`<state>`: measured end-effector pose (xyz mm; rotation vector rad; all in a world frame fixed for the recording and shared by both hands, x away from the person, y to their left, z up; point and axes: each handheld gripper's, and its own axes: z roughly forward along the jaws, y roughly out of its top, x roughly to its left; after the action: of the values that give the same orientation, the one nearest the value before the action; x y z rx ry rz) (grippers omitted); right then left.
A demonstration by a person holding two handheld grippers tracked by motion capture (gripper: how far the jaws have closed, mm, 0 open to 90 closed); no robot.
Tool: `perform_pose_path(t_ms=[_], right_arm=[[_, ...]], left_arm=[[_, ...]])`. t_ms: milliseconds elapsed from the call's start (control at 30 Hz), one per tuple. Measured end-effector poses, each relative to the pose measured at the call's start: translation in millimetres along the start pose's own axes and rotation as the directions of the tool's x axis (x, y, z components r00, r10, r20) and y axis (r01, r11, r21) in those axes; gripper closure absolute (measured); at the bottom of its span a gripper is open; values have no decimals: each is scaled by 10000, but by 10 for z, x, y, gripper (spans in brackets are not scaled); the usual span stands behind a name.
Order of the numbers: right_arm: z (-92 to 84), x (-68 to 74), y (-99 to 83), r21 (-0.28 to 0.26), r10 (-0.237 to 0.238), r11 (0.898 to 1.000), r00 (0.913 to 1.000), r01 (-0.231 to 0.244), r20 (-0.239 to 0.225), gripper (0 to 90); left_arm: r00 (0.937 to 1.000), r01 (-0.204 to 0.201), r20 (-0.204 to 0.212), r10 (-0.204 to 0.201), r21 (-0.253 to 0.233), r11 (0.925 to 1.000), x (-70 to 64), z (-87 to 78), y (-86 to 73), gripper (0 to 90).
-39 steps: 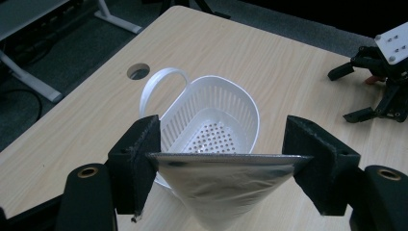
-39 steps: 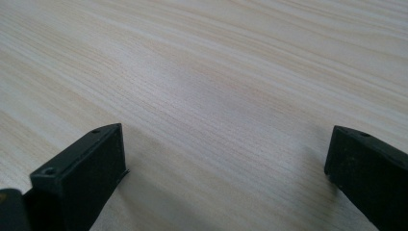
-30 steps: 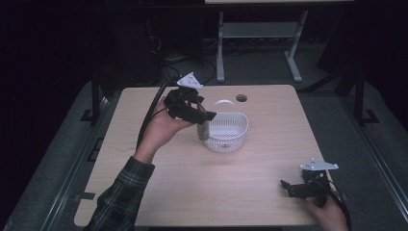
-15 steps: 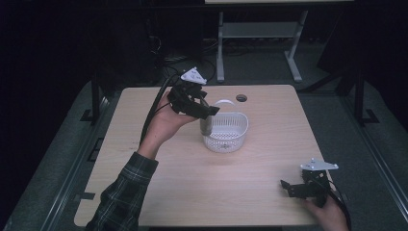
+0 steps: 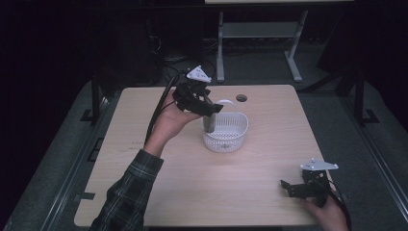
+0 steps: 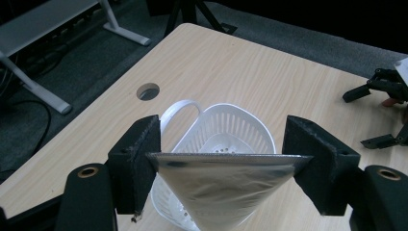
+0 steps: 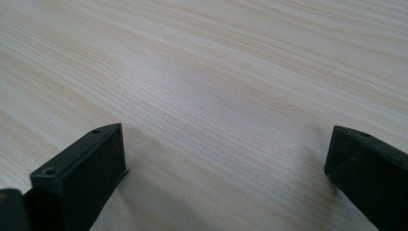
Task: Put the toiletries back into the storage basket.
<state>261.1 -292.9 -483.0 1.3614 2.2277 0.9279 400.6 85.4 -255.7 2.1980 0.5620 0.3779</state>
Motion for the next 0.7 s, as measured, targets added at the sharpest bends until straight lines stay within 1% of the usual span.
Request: perform_pose_path(t_ms=[133, 200, 233, 700], right_arm=[[0, 0, 0, -2, 0, 10000, 10000, 0, -1, 0], [0, 0, 0, -4, -1, 10000, 10000, 1, -1, 0], [0, 0, 0, -2, 2, 10000, 10000, -2, -3, 0], [0, 0, 0, -4, -1, 10000, 10000, 1, -3, 0]], left_arm=[[10000, 99, 3, -99, -15, 9999, 4, 63, -15, 298], [10000, 85, 10, -85, 15, 10000, 10, 73, -20, 298], [9998, 189, 40, -189, -2, 9998, 10, 94, -32, 298], [9998, 195, 62, -195, 48, 9998, 20, 229, -74, 298]])
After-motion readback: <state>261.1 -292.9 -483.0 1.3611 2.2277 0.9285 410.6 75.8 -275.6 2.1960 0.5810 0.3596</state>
